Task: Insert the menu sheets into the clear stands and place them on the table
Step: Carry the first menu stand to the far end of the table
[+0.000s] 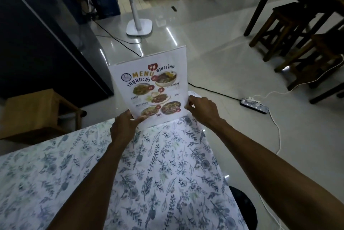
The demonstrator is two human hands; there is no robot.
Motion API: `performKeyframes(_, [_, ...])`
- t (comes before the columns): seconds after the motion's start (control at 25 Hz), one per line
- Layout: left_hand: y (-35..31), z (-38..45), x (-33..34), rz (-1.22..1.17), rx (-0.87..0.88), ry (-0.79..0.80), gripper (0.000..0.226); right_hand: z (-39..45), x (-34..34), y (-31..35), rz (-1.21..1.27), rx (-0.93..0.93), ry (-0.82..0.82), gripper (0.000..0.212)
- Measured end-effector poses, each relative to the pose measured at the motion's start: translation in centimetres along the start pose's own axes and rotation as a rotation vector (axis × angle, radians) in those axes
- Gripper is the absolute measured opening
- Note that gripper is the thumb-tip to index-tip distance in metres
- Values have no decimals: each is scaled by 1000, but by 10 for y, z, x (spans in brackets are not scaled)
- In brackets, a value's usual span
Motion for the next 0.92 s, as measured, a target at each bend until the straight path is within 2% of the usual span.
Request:
performKeyframes(0.24, [-2,6,3,-16,-6,-19,70,5,-1,0,7,-5,-33,15])
performKeyframes(0.4, [-5,2,3,-92,23,-12,65,3,5,2,69,45,16,21])
performKeyframes(0.56, [-14,-6,-5,-135,43,-41,80,1,7,2,128,112,131,31])
performKeyframes(0.68, [-14,-14,-13,-87,28,-60,92,-13,8,0,180,191,155,44])
performKeyframes(0.92, [-3,-64,-34,26,24,-87,87,-70,0,19,221,222,89,44])
Point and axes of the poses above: each hand's wrist, its own z-axis towards the middle knuckle, its own x-axis out of the palm, y = z × x, the point moved 4 cm from there along z, towards the middle knuckle, and after that the axes turned 3 degrees about y, right-handed, at the moved point
